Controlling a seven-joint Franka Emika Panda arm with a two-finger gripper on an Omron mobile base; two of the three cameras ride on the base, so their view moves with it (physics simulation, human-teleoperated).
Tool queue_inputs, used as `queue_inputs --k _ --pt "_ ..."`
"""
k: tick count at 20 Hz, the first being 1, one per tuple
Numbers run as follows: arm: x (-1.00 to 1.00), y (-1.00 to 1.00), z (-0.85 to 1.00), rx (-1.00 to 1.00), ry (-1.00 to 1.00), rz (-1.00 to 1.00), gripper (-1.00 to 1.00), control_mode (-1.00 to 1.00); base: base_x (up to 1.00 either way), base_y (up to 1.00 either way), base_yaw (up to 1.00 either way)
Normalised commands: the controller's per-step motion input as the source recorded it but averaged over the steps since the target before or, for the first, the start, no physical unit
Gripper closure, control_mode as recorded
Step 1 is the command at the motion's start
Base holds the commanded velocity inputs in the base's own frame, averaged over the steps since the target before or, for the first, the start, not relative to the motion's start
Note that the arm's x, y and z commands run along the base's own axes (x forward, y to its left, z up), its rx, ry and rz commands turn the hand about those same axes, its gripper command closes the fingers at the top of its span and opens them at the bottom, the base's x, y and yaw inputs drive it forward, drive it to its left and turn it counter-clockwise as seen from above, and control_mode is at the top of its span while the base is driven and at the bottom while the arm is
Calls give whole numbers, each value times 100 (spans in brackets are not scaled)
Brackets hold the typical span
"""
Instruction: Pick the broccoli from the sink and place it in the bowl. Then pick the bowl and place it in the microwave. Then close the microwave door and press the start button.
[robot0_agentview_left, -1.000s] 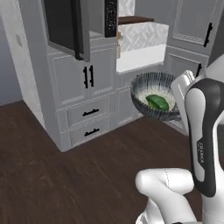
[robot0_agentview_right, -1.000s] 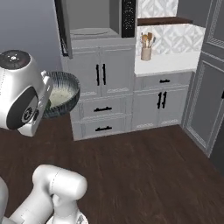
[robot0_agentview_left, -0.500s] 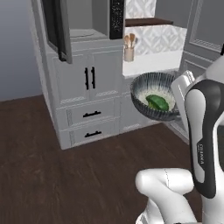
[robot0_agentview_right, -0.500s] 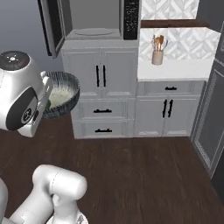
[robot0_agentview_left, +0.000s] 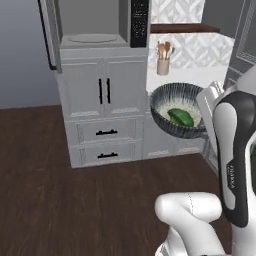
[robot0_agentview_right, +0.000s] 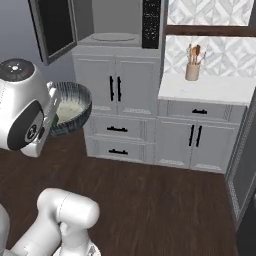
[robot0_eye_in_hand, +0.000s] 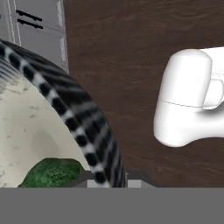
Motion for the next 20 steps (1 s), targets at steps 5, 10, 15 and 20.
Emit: queue_inputs --k 5,10,15,20 --pt "0 0 0 0 0 0 100 100 81 -65 45" --pt "0 0 0 0 0 0 100 100 100 -39 35" --pt "0 0 0 0 0 0 100 100 95 -35 27" --pt "0 0 0 0 0 0 100 100 67 -48 23"
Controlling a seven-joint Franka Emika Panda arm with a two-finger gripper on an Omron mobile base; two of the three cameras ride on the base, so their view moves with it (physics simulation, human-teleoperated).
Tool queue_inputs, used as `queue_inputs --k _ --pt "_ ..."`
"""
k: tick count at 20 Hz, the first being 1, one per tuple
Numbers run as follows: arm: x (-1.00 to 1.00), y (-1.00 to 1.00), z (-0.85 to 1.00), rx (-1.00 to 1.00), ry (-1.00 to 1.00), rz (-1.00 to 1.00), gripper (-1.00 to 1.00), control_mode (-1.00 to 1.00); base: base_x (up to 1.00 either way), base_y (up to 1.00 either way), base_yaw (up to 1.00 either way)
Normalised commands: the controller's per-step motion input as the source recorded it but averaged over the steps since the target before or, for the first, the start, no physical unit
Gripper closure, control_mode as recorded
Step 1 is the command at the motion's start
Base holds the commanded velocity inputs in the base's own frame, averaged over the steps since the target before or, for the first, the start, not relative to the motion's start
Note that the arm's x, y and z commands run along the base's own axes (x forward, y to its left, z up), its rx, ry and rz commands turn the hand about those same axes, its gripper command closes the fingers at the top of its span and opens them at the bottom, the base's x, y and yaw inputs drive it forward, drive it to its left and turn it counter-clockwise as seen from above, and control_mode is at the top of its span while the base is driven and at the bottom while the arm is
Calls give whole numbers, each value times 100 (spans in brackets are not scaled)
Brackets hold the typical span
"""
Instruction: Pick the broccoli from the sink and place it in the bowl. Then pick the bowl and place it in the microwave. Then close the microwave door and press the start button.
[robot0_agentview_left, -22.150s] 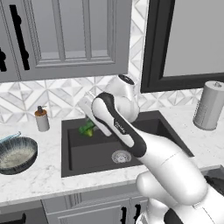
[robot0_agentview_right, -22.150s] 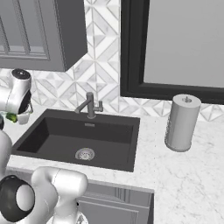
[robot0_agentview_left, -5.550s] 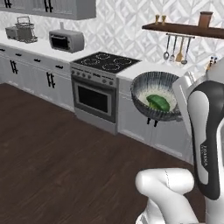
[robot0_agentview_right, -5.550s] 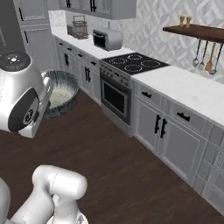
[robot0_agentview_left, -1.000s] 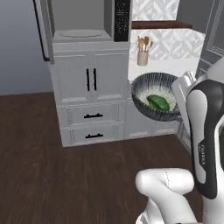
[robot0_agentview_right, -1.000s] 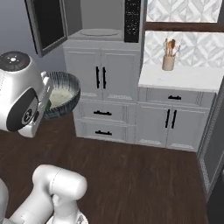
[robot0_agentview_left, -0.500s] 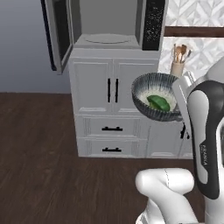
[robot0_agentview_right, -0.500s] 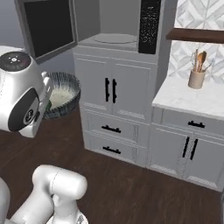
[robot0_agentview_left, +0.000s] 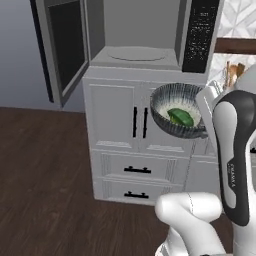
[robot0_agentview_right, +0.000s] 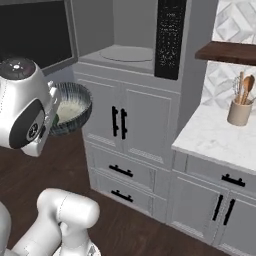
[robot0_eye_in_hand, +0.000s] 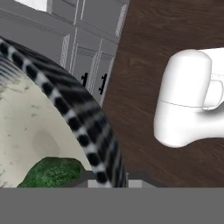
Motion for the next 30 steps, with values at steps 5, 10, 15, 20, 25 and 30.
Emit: queue_inputs --k 5,10,15,20,25,30 --pt "0 0 0 0 0 0 100 100 66 -19 22" --pt "0 0 0 0 0 0 100 100 74 -7 20" --pt "0 0 0 0 0 0 100 100 46 0 22" --pt "0 0 0 0 0 0 100 100 17 0 33" --pt "0 0 0 0 0 0 100 100 40 0 33" --pt "0 0 0 0 0 0 100 100 54 0 25"
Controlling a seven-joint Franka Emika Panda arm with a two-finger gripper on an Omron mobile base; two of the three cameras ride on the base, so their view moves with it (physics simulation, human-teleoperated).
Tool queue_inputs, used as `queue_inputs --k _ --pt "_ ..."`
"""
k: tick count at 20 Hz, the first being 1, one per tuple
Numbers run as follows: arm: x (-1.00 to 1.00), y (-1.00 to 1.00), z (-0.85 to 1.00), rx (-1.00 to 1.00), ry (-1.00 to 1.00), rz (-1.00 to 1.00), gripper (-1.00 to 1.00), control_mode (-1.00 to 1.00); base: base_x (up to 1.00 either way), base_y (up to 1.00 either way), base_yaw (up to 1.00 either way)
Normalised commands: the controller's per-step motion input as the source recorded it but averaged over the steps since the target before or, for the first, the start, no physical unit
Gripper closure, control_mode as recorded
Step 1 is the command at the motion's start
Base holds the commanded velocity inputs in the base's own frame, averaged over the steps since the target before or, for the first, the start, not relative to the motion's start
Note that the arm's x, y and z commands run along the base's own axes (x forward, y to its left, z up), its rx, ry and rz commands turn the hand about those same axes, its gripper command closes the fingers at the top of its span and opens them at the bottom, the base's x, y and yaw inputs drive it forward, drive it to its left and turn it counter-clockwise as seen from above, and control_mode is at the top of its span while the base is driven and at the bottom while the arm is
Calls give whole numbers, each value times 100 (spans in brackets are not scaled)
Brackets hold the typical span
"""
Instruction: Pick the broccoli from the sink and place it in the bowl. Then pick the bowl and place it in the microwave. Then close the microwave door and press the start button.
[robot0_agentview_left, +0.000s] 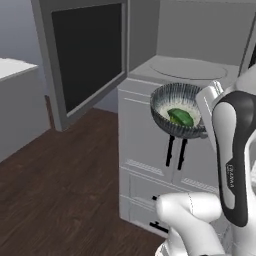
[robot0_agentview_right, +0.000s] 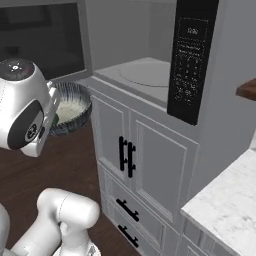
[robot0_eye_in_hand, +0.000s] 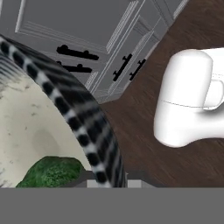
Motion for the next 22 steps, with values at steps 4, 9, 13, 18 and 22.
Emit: queue_inputs --k 4,9,13,18,22 --pt "0 0 0 0 0 0 100 100 84 0 12" --pt "0 0 0 0 0 0 100 100 66 0 7" --pt "0 0 0 0 0 0 100 100 -1 -1 13" --pt "0 0 0 0 0 0 100 100 -10 -5 23" --pt "0 0 0 0 0 0 100 100 0 -12 11"
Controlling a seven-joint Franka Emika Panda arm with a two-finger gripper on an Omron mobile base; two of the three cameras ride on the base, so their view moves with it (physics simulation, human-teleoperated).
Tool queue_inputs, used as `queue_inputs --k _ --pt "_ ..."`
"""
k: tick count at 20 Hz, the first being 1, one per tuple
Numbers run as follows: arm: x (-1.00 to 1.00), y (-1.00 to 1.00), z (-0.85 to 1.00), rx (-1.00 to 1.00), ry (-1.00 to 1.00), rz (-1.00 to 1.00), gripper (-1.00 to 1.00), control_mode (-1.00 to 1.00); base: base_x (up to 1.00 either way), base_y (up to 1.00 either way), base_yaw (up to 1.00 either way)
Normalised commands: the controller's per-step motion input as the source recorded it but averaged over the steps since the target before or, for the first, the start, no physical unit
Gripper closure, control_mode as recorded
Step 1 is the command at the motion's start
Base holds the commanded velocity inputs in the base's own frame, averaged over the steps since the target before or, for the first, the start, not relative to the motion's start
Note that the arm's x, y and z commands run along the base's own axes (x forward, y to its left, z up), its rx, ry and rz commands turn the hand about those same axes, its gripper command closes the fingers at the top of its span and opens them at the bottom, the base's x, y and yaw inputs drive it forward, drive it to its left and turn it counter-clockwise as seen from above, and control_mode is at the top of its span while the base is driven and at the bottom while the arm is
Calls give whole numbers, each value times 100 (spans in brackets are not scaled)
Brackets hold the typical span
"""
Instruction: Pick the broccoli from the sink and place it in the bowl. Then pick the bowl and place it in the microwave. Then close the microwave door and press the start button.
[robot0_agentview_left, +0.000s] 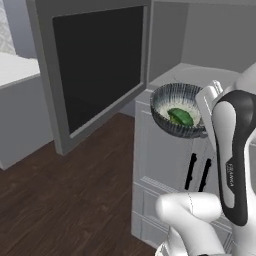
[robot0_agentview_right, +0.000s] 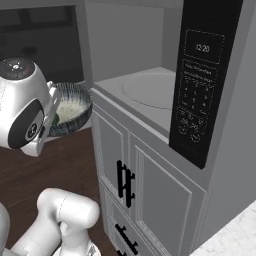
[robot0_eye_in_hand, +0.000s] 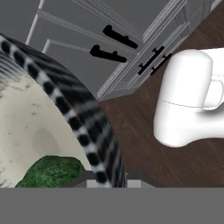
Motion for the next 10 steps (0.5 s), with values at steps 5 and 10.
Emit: queue_inputs --k 5,10 --pt "0 0 0 0 0 0 100 100 0 -1 17" --pt "-3 -1 1 0 0 0 100 -100 -3 0 9"
